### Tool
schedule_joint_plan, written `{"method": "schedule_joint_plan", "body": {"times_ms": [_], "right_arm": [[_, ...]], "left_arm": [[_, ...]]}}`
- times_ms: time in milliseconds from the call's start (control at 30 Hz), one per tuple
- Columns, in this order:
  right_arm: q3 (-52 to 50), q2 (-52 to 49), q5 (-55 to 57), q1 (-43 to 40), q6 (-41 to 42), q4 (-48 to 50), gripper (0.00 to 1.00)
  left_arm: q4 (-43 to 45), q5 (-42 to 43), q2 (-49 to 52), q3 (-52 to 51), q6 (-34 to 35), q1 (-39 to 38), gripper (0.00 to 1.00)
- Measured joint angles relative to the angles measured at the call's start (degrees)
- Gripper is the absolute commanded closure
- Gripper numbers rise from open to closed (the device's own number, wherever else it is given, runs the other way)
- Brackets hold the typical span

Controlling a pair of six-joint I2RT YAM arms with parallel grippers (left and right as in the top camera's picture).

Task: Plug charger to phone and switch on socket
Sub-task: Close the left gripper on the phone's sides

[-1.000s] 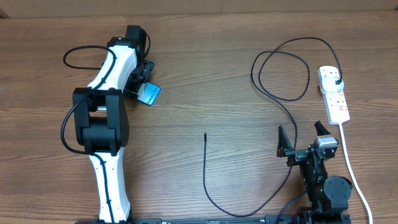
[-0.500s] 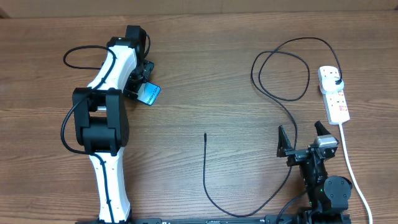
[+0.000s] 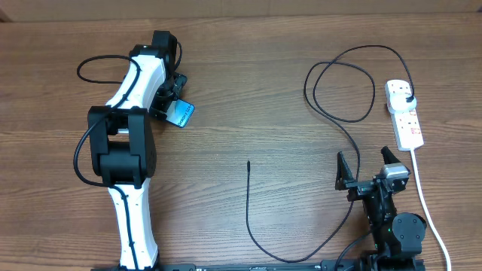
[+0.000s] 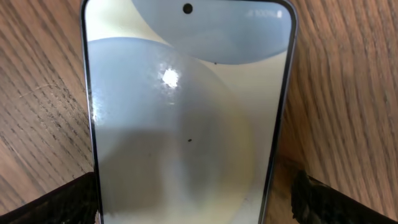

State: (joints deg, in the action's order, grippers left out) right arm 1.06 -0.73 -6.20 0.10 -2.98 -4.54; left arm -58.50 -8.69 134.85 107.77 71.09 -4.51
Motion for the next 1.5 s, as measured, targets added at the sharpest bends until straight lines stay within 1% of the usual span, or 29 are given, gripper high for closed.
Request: {"method": "schedule_joint_plan", "body": {"times_ms": [233,467,900,1033,1500], "right_arm": [[0.0,0.0,0.02,0.0,0.0,0.0,0.0],[0.0,0.0,0.0,0.0,0.0,0.0,0.0],[0.0,0.0,0.0,0.0,-0.02,-0.02,0.0],[0.0,0.0,0.0,0.0,0.0,0.0,0.0],[0.0,0.0,0.02,0.0,0.0,0.0,0.0]], "left_arm": [[-0.2,1.84,-0.07,0.0,-3.8,0.11,0.0],[-0.37,2.51,-0.11,0.0,-5.27,0.11,0.0],[-0.39,2.51,-0.11,0.0,-5.33,0.11,0.01],[-0.55,2.64,-0.11,0.0,-5.31,0.11,0.07],[-0.66,2.95,-0.11,0.0,-5.31,0.11,0.07]]}}
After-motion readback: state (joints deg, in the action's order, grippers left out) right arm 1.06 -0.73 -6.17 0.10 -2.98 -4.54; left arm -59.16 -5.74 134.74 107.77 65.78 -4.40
